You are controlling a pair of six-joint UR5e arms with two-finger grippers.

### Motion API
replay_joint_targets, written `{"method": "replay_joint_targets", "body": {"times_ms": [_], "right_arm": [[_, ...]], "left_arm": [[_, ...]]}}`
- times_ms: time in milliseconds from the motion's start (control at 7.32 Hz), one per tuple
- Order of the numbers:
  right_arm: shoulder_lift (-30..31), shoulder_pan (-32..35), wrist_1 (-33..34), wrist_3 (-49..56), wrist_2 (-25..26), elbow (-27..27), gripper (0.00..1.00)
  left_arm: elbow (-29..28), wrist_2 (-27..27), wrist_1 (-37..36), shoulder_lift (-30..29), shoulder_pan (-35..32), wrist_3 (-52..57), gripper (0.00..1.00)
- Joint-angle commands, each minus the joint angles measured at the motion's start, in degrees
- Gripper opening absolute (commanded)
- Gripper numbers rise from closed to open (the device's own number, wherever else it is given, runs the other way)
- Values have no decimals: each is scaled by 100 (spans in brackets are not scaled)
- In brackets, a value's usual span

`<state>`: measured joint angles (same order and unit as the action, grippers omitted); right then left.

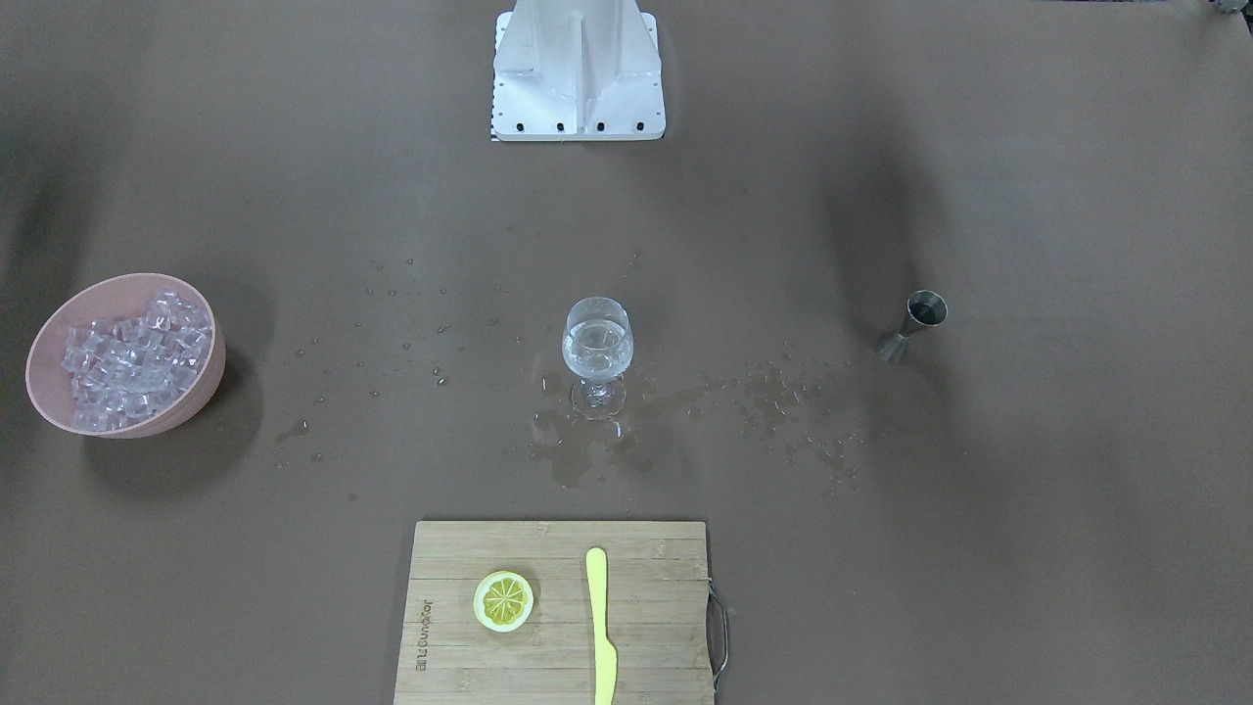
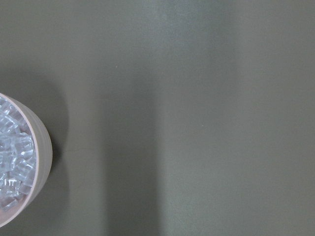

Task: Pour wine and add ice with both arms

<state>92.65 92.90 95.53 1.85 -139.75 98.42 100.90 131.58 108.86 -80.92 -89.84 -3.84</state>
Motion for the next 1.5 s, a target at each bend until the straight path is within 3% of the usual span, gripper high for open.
{"method": "replay_joint_targets", "body": {"times_ms": [0, 273, 410, 957, 1367], "right_arm": [[-2, 0, 1, 0, 0, -7, 100], [25, 0, -17, 9, 0, -7, 100], [33, 0, -25, 9, 0, -7, 100], [16, 0, -25, 0, 18, 46, 100], [16, -17, -25, 9, 79, 2, 100]], "left_arm": [[-18, -1, 30, -29, 2, -12, 98], [87, 8, 4, 6, 2, -47, 98], [236, 138, -40, -37, 2, -595, 98], [1946, 123, -40, -29, 1000, -3047, 98], [2968, -1551, -49, -55, 2729, -5455, 98]]}}
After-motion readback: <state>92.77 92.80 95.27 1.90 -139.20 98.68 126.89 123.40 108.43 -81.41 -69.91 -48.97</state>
